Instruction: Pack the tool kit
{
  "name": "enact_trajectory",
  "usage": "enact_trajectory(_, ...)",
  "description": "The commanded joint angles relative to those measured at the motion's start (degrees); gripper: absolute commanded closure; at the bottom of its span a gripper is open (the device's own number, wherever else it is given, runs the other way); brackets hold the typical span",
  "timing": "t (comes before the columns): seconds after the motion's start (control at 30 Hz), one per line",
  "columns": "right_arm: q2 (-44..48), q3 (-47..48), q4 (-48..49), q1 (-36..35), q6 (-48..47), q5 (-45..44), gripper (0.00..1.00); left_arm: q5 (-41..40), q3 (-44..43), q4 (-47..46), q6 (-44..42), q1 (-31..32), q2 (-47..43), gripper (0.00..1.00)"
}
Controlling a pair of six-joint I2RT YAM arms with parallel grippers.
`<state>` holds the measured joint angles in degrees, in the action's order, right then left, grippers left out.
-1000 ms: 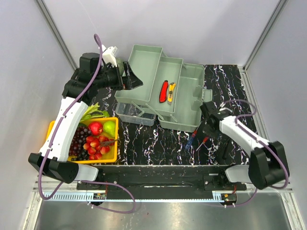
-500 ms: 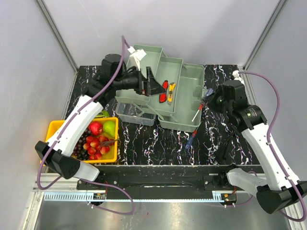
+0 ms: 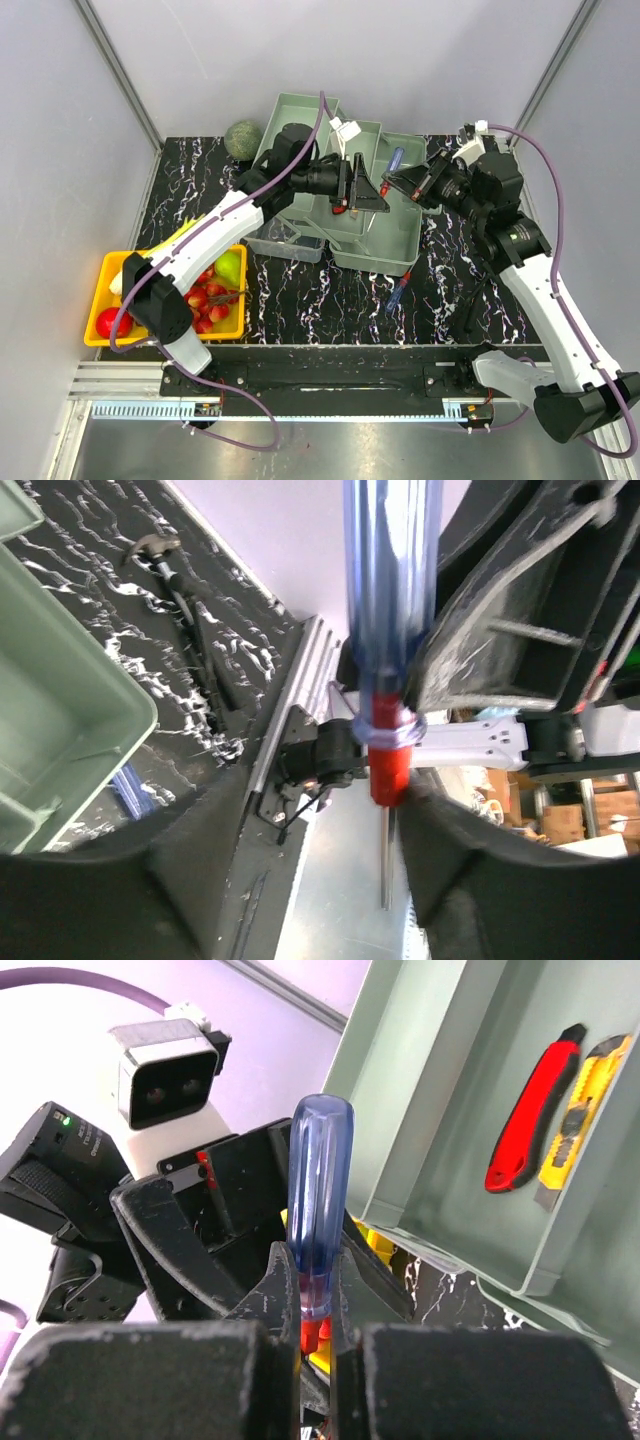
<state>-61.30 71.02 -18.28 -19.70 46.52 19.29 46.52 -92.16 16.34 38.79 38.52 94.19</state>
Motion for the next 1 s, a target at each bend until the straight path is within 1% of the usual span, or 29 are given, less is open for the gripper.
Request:
enact_trajectory(0.0, 0.0, -1.4, 7.1, 0.0, 3.7, 3.6, 1.0, 5.4, -0.1, -9.9, 3.8, 0.1, -0.7, 0.46)
enact_trajectory(0.03, 0.0, -1.6, 7.2, 0.0, 3.9, 3.6, 1.0, 5.7, 0.1, -9.9, 3.8, 0.1, -0.5, 0.55)
enact_trajectory(0.1, 0.0, -1.9, 7.2, 0.0, 4.2, 3.3, 1.0, 5.7, 0.4, -9.7, 3.8, 0.1, -0.4, 0.85)
enact_trajectory(0.17, -0.3, -1.9, 6.9, 0.0, 4.2, 3.2, 1.0, 5.7, 0.2, -8.6, 3.4, 0.1, -0.2, 1.0)
enact_trajectory(0.2, -0.2, -1.9, 6.1, 0.0, 4.2, 2.6, 0.97, 5.3, 0.2, -8.1, 3.1, 0.1, -0.1, 1.0)
enact_trajectory(0.23, -0.2, -1.9, 5.5, 0.0, 3.9, 2.0, 0.81, 5.0, 0.2, -7.4, 2.6, 0.1, -0.1, 1.0)
enact_trajectory(0.27, -0.1, -2.0, 4.5, 0.0, 3.8, 0.8, 0.6, 4.2, 0.0, -6.3, 1.7, 0.1, -0.3, 1.0)
enact_trajectory(0.3, -0.1, -2.0, 2.7, 0.0, 3.8, -1.5, 0.42, 2.8, -0.5, -4.4, 0.3, 0.1, -0.4, 1.0)
enact_trajectory(0.37, 0.4, -1.7, -0.2, -0.1, 2.4, -5.0, 0.2, -2.0, -3.2, 2.4, -4.7, -0.1, -0.5, 1.0)
enact_trajectory(0.4, 0.6, -1.2, -2.3, 0.0, 1.9, -7.3, 0.13, -6.1, -5.0, 7.3, -7.8, -0.1, -0.4, 1.0)
enact_trajectory(0.43, 0.8, -0.7, -4.4, 0.0, 1.4, -10.6, 0.09, -9.8, -6.6, 12.2, -10.7, -0.4, -0.2, 1.0)
enact_trajectory(0.5, 1.3, 0.2, -9.1, 0.1, 0.4, -15.5, 0.06, -18.7, -9.3, 19.7, -15.5, -1.4, 0.3, 1.0)
enact_trajectory(0.57, 1.9, 0.7, -14.6, 0.2, 0.4, -21.1, 0.05, -24.6, -11.2, 25.1, -19.9, -3.4, 0.3, 1.0)
enact_trajectory(0.67, 3.0, 0.1, -21.1, 0.5, 1.8, -28.1, 0.06, -28.0, -12.5, 29.3, -22.7, -7.8, 0.0, 1.0)
enact_trajectory(0.73, 3.9, -1.5, -23.8, 1.0, 2.9, -31.2, 0.07, -29.9, -12.8, 31.0, -24.3, -11.1, 0.0, 1.0)
enact_trajectory(0.83, 5.4, -5.1, -25.9, 1.9, 4.6, -33.6, 0.09, -32.2, -14.2, 33.3, -25.9, -14.5, 1.5, 1.0)
enact_trajectory(0.97, 6.9, -9.5, -26.5, 3.1, 6.0, -33.7, 0.1, -36.5, -16.6, 35.4, -27.5, -17.0, 5.4, 1.0)
